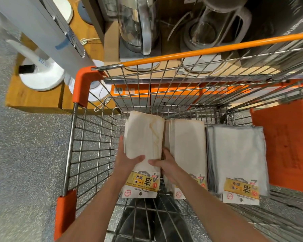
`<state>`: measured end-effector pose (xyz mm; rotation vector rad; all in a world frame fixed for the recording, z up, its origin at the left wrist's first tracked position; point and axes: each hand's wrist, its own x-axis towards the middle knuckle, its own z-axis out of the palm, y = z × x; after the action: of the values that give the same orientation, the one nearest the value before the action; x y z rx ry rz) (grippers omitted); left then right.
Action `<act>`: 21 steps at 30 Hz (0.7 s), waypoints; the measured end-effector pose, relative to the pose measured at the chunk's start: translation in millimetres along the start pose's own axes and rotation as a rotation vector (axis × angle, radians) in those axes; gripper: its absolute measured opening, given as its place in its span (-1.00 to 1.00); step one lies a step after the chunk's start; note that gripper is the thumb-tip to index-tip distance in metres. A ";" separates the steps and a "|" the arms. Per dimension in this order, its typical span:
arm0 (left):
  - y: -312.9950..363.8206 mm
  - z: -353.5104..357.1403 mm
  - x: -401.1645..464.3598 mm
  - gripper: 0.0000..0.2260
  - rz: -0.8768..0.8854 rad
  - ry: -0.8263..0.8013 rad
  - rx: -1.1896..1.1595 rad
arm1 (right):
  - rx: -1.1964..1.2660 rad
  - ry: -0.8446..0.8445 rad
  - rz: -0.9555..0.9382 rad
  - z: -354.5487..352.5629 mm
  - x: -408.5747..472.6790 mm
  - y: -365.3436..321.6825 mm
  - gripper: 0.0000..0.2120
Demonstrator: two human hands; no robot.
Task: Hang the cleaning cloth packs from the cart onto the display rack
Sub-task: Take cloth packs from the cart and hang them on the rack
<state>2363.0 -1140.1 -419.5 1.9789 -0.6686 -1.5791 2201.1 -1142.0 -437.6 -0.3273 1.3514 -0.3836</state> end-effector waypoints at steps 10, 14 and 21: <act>-3.5 -4.1 6.2 0.13 -0.088 -0.053 -0.064 | -0.066 0.011 0.030 3.0 9.6 7.2 -0.02; 6.4 -11.7 -0.2 0.15 -0.135 -0.096 -0.111 | -0.127 -0.002 0.023 1.8 2.3 2.2 0.04; 33.2 -19.7 -24.4 0.20 -0.139 -0.077 -0.245 | -0.185 -0.069 -0.064 -7.4 -28.7 -21.5 0.07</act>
<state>2375.5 -1147.0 -376.1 1.8236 -0.3519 -1.7361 2187.2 -1148.4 -404.3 -0.5339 1.3139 -0.2975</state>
